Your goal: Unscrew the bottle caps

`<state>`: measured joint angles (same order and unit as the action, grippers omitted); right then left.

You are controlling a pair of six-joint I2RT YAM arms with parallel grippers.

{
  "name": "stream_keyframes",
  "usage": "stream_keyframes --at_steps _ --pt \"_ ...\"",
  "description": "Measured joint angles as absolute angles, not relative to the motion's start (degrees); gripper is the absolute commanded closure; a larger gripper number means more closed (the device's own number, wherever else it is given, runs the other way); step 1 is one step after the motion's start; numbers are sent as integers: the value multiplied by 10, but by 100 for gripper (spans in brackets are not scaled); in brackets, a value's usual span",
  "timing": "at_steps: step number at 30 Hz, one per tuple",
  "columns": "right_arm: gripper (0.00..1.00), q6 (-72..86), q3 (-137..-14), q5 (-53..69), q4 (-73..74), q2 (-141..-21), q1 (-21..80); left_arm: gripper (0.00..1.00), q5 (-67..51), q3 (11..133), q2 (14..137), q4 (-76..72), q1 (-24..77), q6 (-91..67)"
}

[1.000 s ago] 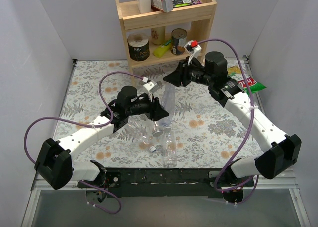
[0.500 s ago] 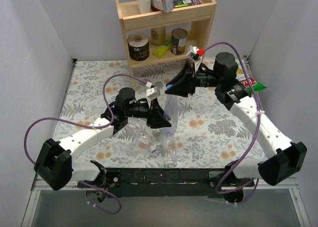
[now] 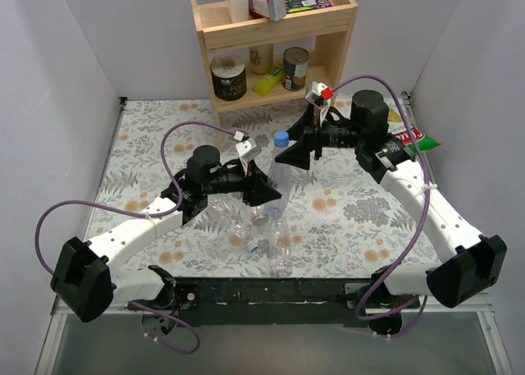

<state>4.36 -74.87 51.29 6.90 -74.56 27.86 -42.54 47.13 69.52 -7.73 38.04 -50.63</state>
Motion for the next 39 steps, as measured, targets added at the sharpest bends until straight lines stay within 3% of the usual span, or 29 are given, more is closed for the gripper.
stream_keyframes --at_steps 10,13,26,39 --pt "14 25 -732 402 104 -696 263 94 -309 484 686 -49 381 -488" --pt "18 44 -730 361 98 -679 264 94 -282 488 689 -41 383 -488" --pt "25 129 -777 -10 98 -714 436 94 -172 504 708 4 404 -486" --pt "40 153 -781 -58 92 -734 439 94 -153 508 708 21 409 -477"
